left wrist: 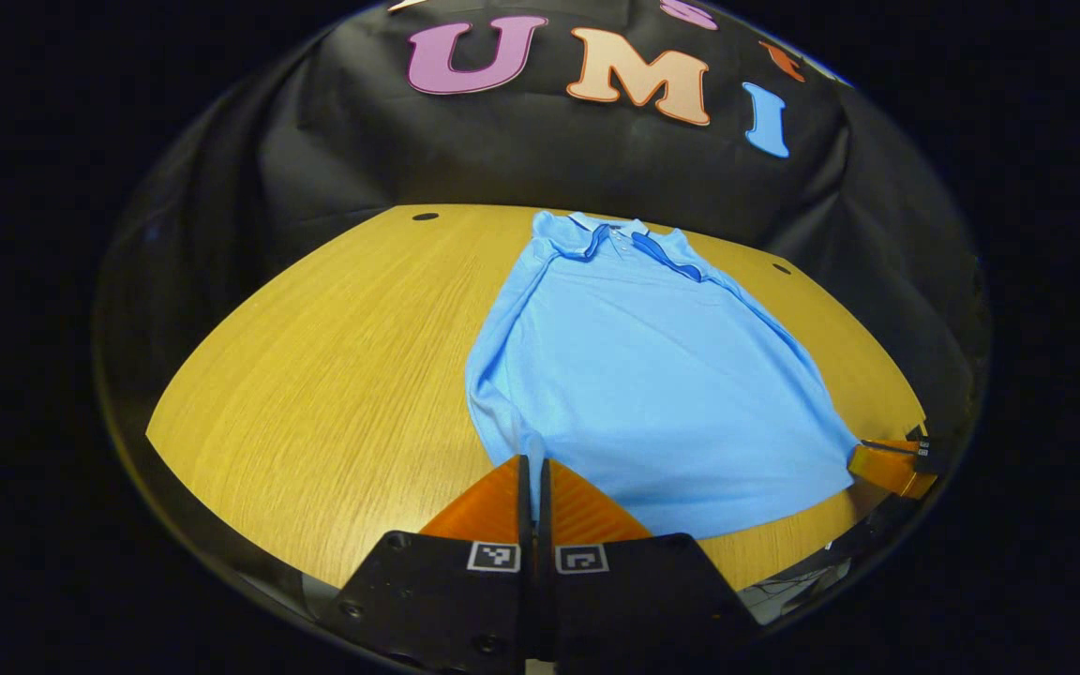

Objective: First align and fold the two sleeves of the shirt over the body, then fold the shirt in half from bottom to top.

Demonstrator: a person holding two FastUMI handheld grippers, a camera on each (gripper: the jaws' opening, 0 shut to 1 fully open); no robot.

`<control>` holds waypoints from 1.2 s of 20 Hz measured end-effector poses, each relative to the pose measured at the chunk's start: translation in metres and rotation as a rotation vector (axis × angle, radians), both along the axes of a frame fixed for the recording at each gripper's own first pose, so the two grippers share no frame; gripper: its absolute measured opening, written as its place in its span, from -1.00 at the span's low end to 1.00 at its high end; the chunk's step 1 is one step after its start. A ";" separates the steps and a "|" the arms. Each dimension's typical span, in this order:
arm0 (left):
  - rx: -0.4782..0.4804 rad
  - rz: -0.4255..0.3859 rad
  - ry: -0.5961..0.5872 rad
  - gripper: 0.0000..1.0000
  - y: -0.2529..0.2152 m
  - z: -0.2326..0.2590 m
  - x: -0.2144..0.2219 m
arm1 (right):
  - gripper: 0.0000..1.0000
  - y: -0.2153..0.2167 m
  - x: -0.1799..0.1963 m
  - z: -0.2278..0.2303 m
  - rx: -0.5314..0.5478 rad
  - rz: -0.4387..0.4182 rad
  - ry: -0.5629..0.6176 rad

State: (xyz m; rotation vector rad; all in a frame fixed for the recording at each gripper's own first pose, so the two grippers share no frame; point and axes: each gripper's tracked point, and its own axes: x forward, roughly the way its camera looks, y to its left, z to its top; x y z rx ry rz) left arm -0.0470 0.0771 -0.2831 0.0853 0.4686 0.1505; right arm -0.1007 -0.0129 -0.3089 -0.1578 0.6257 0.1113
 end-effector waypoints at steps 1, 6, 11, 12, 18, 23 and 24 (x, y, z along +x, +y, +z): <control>-0.018 -0.001 -0.005 -1.00 -0.002 0.007 0.002 | -0.94 -0.001 0.005 0.006 0.004 -0.004 -0.003; -0.060 -0.037 -0.063 -1.00 -0.017 0.053 0.033 | -0.94 0.001 0.043 0.052 0.013 -0.035 -0.085; -0.085 -0.096 -0.128 -1.00 -0.023 0.110 0.095 | -0.95 0.008 0.106 0.093 0.010 -0.075 -0.183; -0.086 -0.107 -0.137 -1.00 -0.021 0.119 0.109 | -0.95 0.011 0.120 0.101 0.005 -0.078 -0.203; -0.109 -0.193 -0.176 -1.00 -0.019 0.168 0.203 | -0.95 0.024 0.209 0.131 -0.057 -0.099 -0.277; -0.107 -0.220 -0.203 -1.00 -0.016 0.198 0.276 | -0.95 0.031 0.283 0.154 -0.071 -0.134 -0.336; -0.102 -0.215 -0.206 -1.00 -0.013 0.201 0.288 | -0.95 0.030 0.297 0.159 -0.075 -0.135 -0.350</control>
